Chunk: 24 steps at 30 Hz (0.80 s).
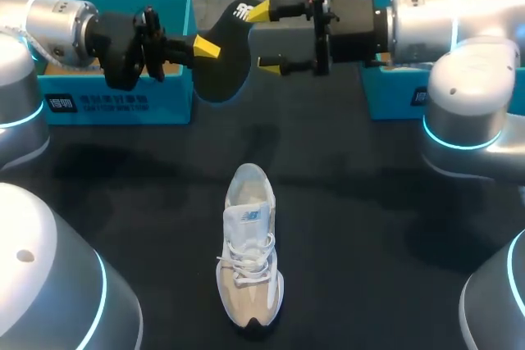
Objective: Take the shoe out of the shoebox, open the shoe tongue, remove and reinsert the insole, then place the shoe into the shoebox
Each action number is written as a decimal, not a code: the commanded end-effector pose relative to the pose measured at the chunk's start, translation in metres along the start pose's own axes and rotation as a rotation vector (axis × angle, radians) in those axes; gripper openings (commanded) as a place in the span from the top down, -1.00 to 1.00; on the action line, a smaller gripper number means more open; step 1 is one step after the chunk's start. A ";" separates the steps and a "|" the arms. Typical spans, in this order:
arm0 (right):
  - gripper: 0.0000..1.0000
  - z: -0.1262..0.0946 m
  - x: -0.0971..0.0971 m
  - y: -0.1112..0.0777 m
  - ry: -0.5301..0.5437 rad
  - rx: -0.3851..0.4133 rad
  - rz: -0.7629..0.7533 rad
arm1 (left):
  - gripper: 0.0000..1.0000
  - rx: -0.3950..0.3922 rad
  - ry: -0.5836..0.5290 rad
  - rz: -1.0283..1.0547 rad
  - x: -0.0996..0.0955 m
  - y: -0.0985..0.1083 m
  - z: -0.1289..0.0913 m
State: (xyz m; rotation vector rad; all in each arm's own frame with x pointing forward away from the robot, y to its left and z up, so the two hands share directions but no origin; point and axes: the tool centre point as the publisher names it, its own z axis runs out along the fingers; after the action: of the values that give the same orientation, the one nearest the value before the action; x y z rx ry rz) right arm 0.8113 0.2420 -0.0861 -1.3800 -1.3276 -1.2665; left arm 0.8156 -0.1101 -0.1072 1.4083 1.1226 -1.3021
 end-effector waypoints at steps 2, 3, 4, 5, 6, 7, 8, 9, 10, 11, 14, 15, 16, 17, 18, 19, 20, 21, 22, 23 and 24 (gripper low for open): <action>-0.51 0.011 0.001 0.003 -0.010 0.002 0.006 | 1.00 0.001 -0.001 0.002 0.001 0.001 0.001; -0.22 0.011 0.001 0.003 -0.010 0.002 0.007 | 1.00 0.001 -0.001 0.002 0.001 0.001 0.001; -0.16 0.012 0.001 0.003 -0.009 0.002 0.009 | 1.00 0.001 -0.001 0.002 0.001 0.001 0.001; 0.05 0.013 0.001 0.003 -0.010 0.001 0.009 | 1.00 0.001 -0.001 0.002 0.001 0.001 0.001; 0.13 0.014 0.001 0.003 -0.010 0.001 0.010 | 1.00 0.001 -0.001 0.002 0.001 0.001 0.001; 0.18 0.016 0.001 0.002 -0.010 0.002 0.010 | 1.00 0.001 -0.001 0.002 0.001 0.001 0.001; 0.16 0.017 0.001 0.002 -0.009 0.003 0.010 | 1.00 0.001 -0.001 0.002 0.001 0.001 0.001; 0.16 0.018 0.000 0.002 -0.010 0.003 0.011 | 1.00 0.001 -0.001 0.002 0.001 0.001 0.001; 0.15 0.018 0.000 0.001 -0.009 0.002 0.012 | 1.00 0.001 -0.001 0.002 0.001 0.001 0.001; 0.13 0.019 -0.001 0.001 -0.009 0.000 0.013 | 1.00 0.001 -0.001 0.002 0.001 0.001 0.001; 0.12 0.022 -0.002 -0.002 -0.014 -0.006 0.018 | 1.00 0.001 -0.001 0.002 0.001 0.001 0.001; 0.12 0.023 -0.002 -0.003 -0.017 -0.010 0.019 | 1.00 0.001 -0.001 0.002 0.001 0.001 0.001; 0.12 0.023 -0.002 -0.004 -0.017 -0.011 0.019 | 1.00 0.001 -0.001 0.002 0.001 0.001 0.001; 0.11 0.023 -0.002 -0.005 -0.014 -0.014 0.018 | 1.00 0.001 -0.001 0.002 0.001 0.001 0.001; 0.11 0.024 -0.002 -0.005 -0.015 -0.015 0.018 | 1.00 0.001 -0.001 0.002 0.001 0.001 0.001; 0.11 0.024 -0.002 -0.006 -0.016 -0.016 0.017 | 1.00 0.001 -0.001 0.002 0.001 0.001 0.001; 0.11 0.024 -0.002 -0.006 -0.016 -0.017 0.017 | 1.00 0.001 -0.001 0.002 0.001 0.001 0.001; 0.10 0.024 -0.002 -0.007 -0.016 -0.018 0.016 | 1.00 0.001 -0.001 0.002 0.001 0.001 0.001; 0.11 0.024 -0.002 -0.007 -0.018 -0.021 0.017 | 1.00 0.001 -0.001 0.002 0.001 0.001 0.001; 0.11 0.024 -0.003 -0.008 -0.017 -0.022 0.017 | 1.00 0.001 -0.001 0.002 0.001 0.001 0.001; 0.12 0.025 -0.003 -0.009 -0.017 -0.023 0.018 | 1.00 0.001 -0.001 0.002 0.001 0.001 0.001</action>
State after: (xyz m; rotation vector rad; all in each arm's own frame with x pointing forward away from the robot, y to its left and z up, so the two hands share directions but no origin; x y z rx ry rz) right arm 0.8084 0.2635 -0.0926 -1.4105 -1.3178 -1.2595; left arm 0.8159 -0.1102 -0.1070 1.4086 1.1224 -1.3028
